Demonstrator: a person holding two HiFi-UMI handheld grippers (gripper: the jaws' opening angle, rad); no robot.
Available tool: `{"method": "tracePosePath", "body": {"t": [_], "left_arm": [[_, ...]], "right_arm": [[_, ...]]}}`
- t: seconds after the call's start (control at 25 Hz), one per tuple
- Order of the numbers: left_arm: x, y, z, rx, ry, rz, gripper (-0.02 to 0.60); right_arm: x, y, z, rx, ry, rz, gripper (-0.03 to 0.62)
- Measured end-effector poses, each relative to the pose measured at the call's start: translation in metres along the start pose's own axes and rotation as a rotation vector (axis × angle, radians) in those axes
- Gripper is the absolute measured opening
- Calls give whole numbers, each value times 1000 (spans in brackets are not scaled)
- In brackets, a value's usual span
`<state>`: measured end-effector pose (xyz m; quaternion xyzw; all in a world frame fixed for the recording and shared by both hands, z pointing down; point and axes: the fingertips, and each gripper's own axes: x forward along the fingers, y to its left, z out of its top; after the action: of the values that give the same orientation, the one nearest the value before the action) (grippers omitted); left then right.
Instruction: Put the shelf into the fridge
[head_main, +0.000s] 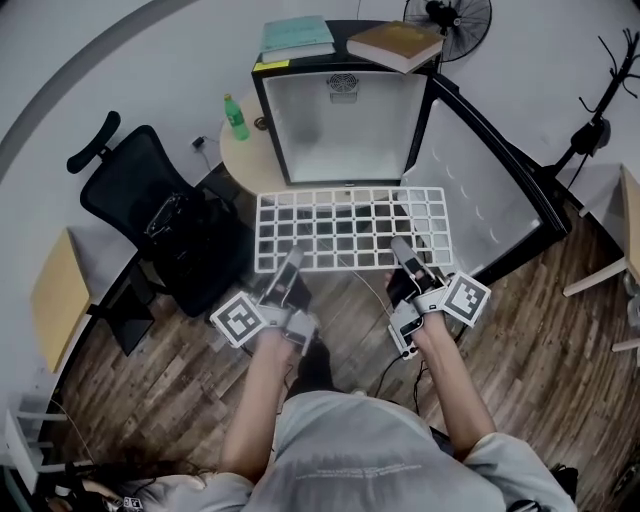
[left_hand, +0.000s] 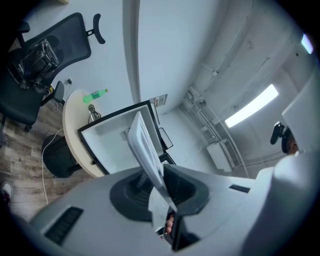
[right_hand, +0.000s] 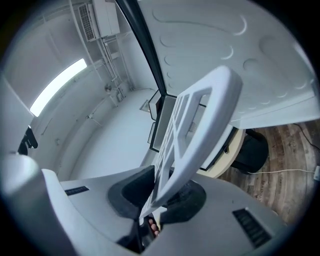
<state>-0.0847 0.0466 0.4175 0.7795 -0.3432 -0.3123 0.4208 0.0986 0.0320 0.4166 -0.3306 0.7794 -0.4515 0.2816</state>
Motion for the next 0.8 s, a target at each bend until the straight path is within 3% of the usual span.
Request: {"method": "tracePosePath", "body": {"t": [0.24, 0.48, 0.8], "left_arm": [[53, 30, 42, -14, 12, -34, 57], [124, 76, 99, -24, 81, -9, 57], [177, 115, 113, -61, 140, 24, 57]], "right_arm": [[61, -26, 27, 23, -32, 11, 40], [146, -58, 64, 33, -59, -4, 40], [184, -103, 93, 61, -82, -91, 41]]}}
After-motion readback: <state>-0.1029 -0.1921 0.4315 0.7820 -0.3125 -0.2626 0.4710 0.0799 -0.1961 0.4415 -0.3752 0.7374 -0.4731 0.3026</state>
